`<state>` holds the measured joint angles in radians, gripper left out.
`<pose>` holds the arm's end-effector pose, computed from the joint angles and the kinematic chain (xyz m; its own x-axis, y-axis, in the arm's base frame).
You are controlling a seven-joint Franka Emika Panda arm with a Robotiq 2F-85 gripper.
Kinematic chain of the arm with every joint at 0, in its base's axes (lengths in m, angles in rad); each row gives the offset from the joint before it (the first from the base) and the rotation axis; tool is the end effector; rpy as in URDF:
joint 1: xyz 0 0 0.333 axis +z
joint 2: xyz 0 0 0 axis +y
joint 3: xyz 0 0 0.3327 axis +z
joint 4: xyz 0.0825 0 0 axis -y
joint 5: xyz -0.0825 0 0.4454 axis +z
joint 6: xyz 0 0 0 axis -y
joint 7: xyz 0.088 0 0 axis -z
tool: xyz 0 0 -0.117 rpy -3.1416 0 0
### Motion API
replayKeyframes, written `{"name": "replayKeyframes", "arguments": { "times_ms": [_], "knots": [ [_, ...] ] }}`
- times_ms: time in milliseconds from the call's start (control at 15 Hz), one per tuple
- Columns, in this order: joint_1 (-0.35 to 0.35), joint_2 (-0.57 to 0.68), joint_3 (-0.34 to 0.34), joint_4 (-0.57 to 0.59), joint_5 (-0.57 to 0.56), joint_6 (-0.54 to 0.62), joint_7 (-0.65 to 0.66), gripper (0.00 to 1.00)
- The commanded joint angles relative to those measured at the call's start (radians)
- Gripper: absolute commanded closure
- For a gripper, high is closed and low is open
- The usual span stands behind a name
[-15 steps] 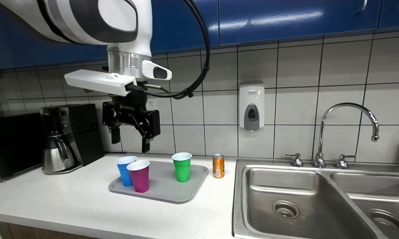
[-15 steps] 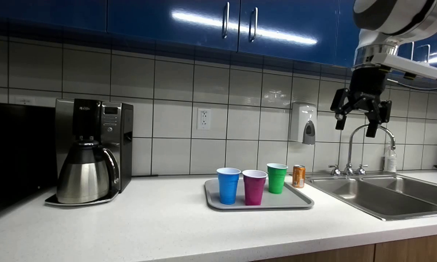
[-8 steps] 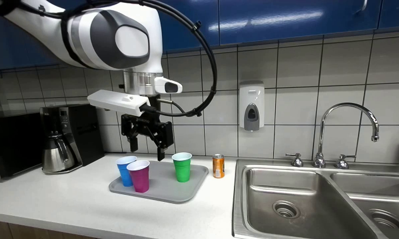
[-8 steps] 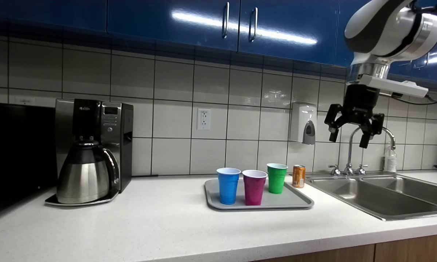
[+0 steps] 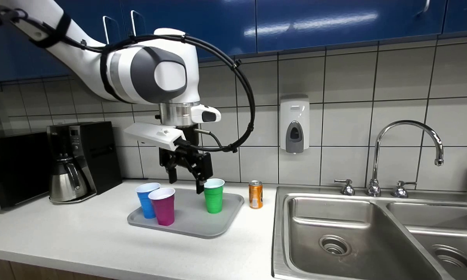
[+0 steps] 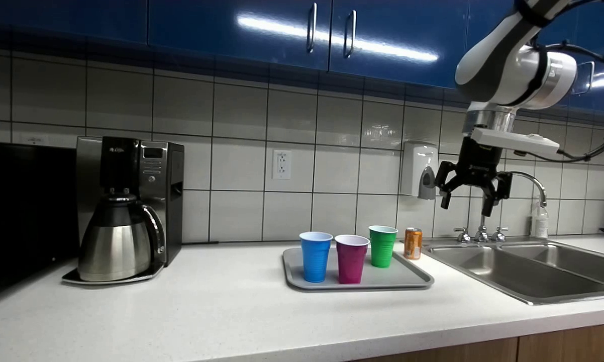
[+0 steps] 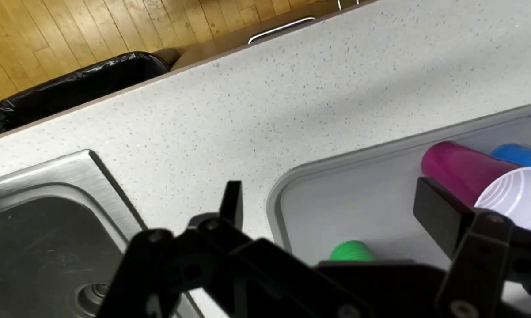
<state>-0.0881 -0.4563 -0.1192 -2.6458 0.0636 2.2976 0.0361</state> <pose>0.4301 -0.0851 0.3689 0.9567 -0.2742 0.0978 -0.2638 -0.9586 -0.1075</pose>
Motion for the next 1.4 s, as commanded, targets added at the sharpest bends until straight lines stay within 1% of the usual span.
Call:
{"name": "replayKeyframes", "arguments": {
  "times_ms": [0,200,533,933,1333],
  "knots": [
    [-0.017,0.123,0.042,0.083,-0.018,0.046,0.079,0.0],
    [-0.017,0.205,0.055,0.137,-0.025,0.076,0.125,0.0],
    [-0.013,0.343,0.058,0.251,-0.039,0.101,0.191,0.0],
    [0.002,0.484,0.049,0.386,-0.071,0.097,0.26,0.0],
    [0.025,0.599,0.039,0.506,-0.096,0.09,0.316,0.0]
  ]
}}
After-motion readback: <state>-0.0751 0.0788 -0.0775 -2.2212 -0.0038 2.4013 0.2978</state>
